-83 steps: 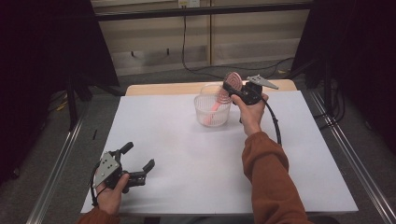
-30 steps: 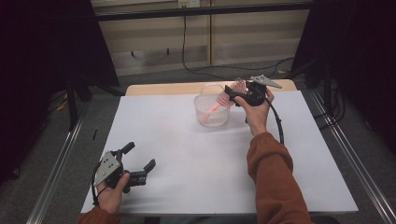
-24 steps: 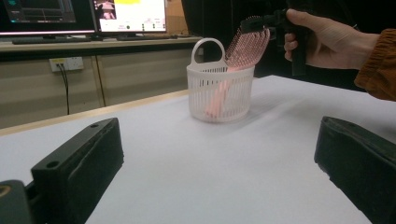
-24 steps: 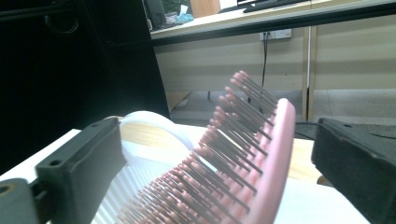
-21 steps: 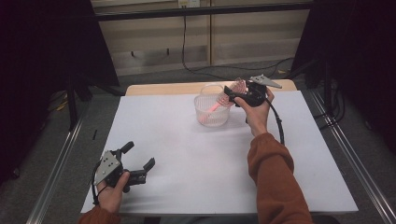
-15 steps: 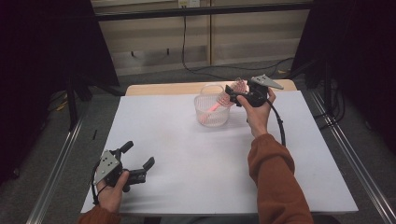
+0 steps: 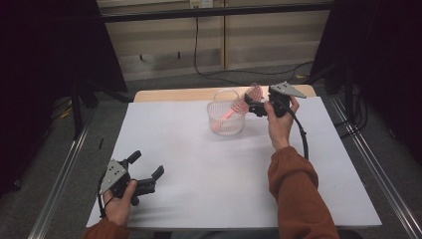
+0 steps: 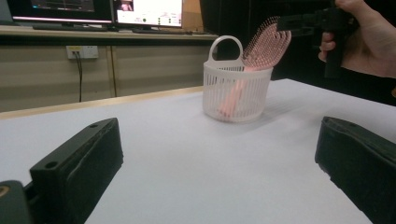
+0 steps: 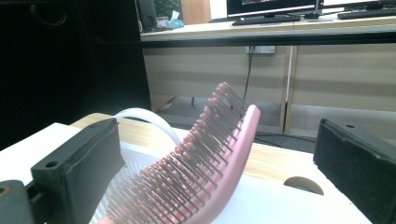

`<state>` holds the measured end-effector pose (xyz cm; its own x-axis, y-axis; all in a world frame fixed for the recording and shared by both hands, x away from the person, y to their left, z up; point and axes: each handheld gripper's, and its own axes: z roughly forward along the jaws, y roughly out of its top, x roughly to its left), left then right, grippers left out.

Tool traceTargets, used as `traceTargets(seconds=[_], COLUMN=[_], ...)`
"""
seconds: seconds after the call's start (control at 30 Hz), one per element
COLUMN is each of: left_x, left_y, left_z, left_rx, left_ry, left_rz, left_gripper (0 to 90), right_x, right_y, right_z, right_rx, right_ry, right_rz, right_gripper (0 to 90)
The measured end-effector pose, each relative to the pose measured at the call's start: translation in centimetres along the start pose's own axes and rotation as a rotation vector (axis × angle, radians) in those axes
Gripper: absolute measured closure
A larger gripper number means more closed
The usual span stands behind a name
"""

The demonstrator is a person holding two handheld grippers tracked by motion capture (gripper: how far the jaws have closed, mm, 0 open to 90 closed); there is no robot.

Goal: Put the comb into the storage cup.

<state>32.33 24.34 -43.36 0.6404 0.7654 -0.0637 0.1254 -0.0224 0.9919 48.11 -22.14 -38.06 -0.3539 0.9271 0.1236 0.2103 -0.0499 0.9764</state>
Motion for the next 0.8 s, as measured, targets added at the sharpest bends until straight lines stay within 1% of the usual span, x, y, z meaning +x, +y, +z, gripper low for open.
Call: traceTargets(seconds=[0.07,0.13,0.17,0.27,0.3,0.37,0.47,0.53,0.63,0.7,0.8], left_x=[0.0,0.0,-0.1,-0.2,-0.2,-0.2,-0.1,-0.1,-0.1,-0.1,0.0], left_y=[0.0,0.1,0.1,0.1,0.2,0.2,0.2,0.2,0.2,0.3,0.2], left_z=[-0.1,-0.2,-0.3,-0.4,-0.5,-0.5,-0.5,-0.5,-0.6,-0.7,-0.7], left_rx=[-0.007,-0.011,-0.015,-0.025,-0.028,-0.030,-0.028,-0.028,-0.033,-0.031,-0.027], left_ry=[0.005,0.006,0.000,-0.011,-0.006,-0.008,-0.005,-0.008,-0.007,-0.004,0.001], left_rz=[-0.007,-0.006,-0.010,-0.011,-0.011,-0.014,-0.010,-0.011,-0.010,-0.004,-0.002], left_gripper=[0.9,0.9,0.9,0.2,0.1,0.1,0.1,0.1,0.1,0.1,0.2], right_x=[0.0,0.1,0.2,0.4,0.5,0.7,0.8,0.8,0.8,0.9,1.1], right_y=[0.0,0.1,0.2,0.3,0.4,0.4,0.4,0.4,0.3,0.3,0.3], right_z=[-0.2,-0.5,-0.7,-1.1,-1.2,-1.4,-1.8,-2.2,-2.7,-3.0,-3.4], right_rx=[-0.005,-0.017,-0.021,-0.033,-0.032,-0.021,-0.023,-0.028,-0.029,-0.036,-0.029], right_ry=[0.005,0.022,0.026,0.041,0.043,0.051,0.058,0.071,0.066,0.069,0.087], right_rz=[0.002,0.003,-0.002,0.005,0.003,0.002,-0.007,0.002,-0.016,-0.018,-0.041], right_gripper=[0.6,0.4,0.4,0.0,0.0,0.0,0.0,0.0,0.0,0.0,0.0])
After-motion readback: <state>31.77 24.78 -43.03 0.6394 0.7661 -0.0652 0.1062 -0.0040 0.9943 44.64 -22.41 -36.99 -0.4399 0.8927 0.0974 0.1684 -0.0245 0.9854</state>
